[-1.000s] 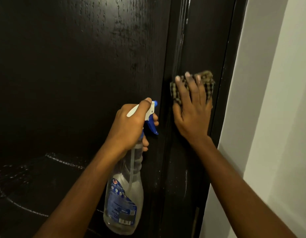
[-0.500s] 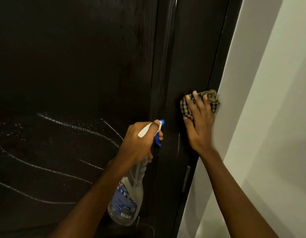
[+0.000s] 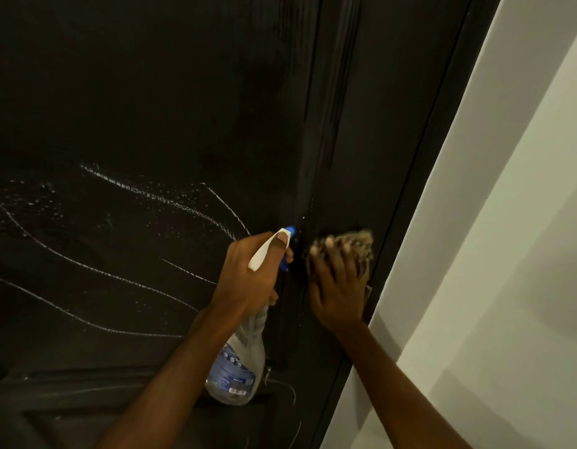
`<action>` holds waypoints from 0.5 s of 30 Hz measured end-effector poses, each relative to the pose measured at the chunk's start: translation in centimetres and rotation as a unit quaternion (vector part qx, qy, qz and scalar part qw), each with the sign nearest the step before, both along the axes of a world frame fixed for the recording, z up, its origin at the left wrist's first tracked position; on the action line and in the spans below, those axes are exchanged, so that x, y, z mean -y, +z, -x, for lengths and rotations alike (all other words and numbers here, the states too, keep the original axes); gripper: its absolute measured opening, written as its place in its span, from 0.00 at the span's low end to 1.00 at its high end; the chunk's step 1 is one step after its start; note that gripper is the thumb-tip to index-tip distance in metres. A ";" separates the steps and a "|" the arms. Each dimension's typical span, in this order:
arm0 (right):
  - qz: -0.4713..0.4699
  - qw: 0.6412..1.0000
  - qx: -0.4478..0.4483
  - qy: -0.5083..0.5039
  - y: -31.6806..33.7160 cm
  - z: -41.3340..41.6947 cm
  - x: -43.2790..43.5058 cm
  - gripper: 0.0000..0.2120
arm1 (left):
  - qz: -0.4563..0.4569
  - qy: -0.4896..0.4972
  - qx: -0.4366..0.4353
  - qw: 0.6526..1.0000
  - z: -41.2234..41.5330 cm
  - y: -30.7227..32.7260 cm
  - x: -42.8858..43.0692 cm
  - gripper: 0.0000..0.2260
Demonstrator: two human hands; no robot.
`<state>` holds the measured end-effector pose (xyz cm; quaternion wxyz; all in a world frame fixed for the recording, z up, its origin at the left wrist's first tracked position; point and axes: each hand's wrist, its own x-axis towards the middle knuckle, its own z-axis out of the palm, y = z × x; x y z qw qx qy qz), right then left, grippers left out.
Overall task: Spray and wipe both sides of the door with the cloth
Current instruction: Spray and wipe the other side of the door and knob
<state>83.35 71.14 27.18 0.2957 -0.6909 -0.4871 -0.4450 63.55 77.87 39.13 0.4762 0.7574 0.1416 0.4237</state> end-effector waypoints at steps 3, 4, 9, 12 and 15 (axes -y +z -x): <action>0.042 0.999 0.016 0.012 -4.2 -0.4 1.1 0.37 | -0.025 0.005 0.022 0.999 0.6 -0.4 0.1 0.14; 0.036 0.999 0.004 0.019 -4.0 -0.3 1.1 0.36 | -0.020 0.008 0.022 1.000 0.8 -0.5 0.2 0.14; -0.060 0.998 -0.018 0.004 5.1 0.1 -0.4 0.28 | -0.009 0.007 0.001 1.000 1.4 -0.8 -0.3 0.15; -0.156 0.987 -0.027 -0.023 11.6 0.6 -2.3 0.28 | 0.007 0.018 -0.004 1.000 1.4 -1.0 -0.8 0.17; -0.149 0.988 -0.002 -0.046 11.6 0.7 -2.9 0.27 | 0.027 0.031 -0.010 0.999 1.4 -1.1 -1.1 0.19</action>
